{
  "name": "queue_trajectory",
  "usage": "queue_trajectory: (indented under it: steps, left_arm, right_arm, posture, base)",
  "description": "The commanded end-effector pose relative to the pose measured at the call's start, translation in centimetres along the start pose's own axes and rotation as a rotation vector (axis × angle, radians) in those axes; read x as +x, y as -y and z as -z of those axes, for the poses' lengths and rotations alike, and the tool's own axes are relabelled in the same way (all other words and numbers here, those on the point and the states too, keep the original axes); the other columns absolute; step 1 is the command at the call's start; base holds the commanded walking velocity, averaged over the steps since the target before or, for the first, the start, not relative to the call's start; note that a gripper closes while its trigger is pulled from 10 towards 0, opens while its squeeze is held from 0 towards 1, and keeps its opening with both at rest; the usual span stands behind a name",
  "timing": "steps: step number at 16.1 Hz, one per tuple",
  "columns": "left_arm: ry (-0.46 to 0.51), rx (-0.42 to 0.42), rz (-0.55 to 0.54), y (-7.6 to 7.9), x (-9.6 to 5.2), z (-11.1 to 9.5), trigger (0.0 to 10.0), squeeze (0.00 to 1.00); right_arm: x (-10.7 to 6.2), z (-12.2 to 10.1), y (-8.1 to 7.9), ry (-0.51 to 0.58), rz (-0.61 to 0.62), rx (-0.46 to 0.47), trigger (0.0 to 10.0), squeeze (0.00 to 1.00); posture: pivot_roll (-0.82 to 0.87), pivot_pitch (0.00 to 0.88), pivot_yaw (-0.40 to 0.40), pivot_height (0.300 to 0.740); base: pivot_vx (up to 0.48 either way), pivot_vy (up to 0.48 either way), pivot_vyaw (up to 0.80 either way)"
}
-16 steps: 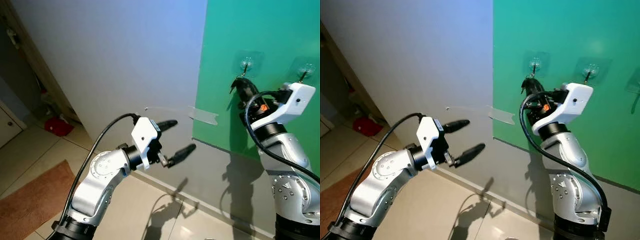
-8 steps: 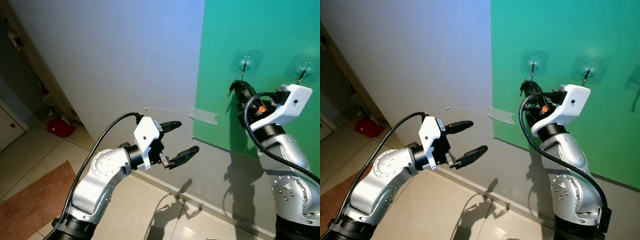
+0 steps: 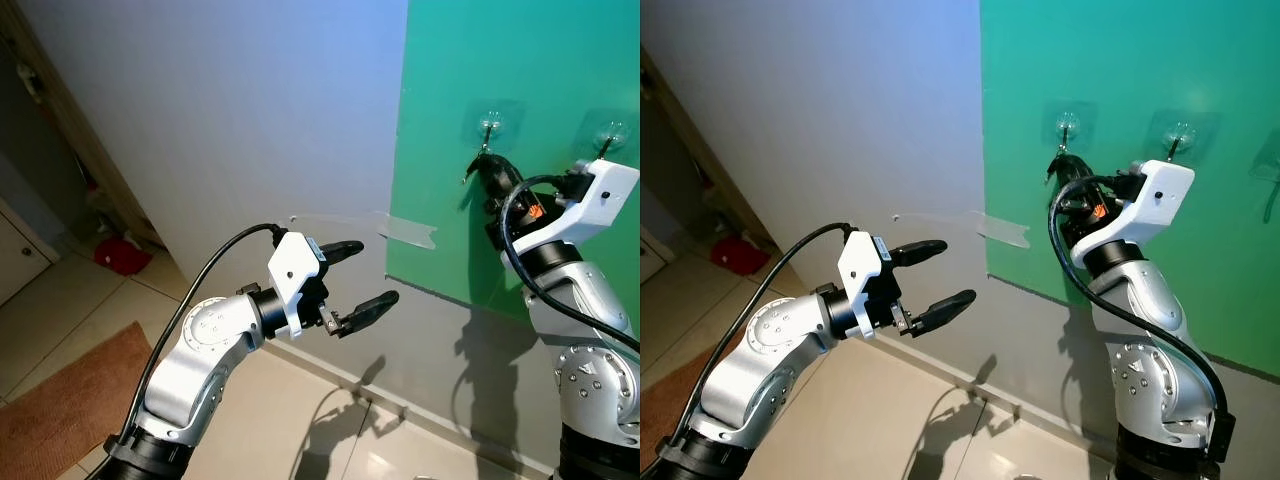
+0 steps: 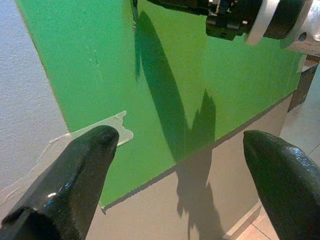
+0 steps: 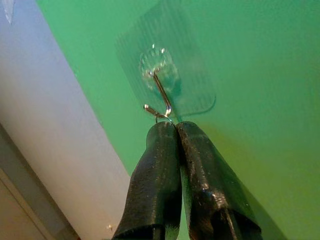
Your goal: Hang keys on a hook
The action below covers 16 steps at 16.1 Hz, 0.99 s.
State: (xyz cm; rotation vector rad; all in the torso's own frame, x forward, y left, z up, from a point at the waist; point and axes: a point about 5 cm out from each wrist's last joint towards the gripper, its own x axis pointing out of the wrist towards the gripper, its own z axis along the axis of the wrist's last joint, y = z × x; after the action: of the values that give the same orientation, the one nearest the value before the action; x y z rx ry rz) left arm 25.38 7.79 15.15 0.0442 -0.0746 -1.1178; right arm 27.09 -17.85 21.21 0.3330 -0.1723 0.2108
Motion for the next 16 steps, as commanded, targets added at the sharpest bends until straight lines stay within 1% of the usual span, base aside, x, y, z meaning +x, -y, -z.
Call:
queue_trajectory:
  steps: [1, 5, 9, 12, 15, 16]
  left_arm:
    - [-0.002, 0.018, -0.003, -0.32, -0.14, -0.36, 10.0, 0.00]
    - [0.002, 0.017, -0.006, -0.26, -0.02, -0.33, 10.0, 0.00]
    - [0.005, 0.015, -0.004, -0.21, 0.08, -0.33, 10.0, 0.00]
    - [0.005, 0.013, -0.003, -0.18, 0.12, -0.31, 10.0, 0.00]
    - [0.006, 0.014, -0.004, -0.18, 0.03, -0.31, 10.0, 0.00]
    - [0.006, 0.015, -0.005, -0.20, 0.00, -0.31, 10.0, 0.00]
  right_arm:
    - [0.25, -0.42, -0.59, 0.006, -0.027, -0.004, 10.0, 0.00]
    - [0.49, -0.95, -0.91, 0.018, -0.045, 0.002, 10.0, 0.00]
    - [0.10, -1.08, -1.15, 0.013, -0.090, -0.004, 10.0, 0.00]
    - [0.29, -1.25, -1.07, 0.009, -0.070, -0.005, 10.0, 0.00]
    - [0.39, -1.14, -0.98, -0.017, -0.053, 0.000, 10.0, 0.00]
    - [0.48, -0.90, -0.84, -0.050, -0.034, -0.003, 10.0, 0.00]
  posture:
    - [-0.09, 0.000, 0.113, 0.740]
    - [-0.09, 0.000, 0.107, 0.740]
    - [-0.10, 0.000, 0.107, 0.740]
    - [-0.10, 0.000, 0.106, 0.740]
    - [-0.10, 0.000, 0.103, 0.740]
    - [-0.10, 0.000, 0.102, 0.740]
  base:
    - [0.000, 0.000, 0.00]
    - [0.000, 0.000, 0.00]
    - [0.000, 0.000, 0.00]
    - [0.000, 0.000, 0.00]
    - [0.000, 0.000, 0.00]
    - [0.000, 0.000, 0.00]
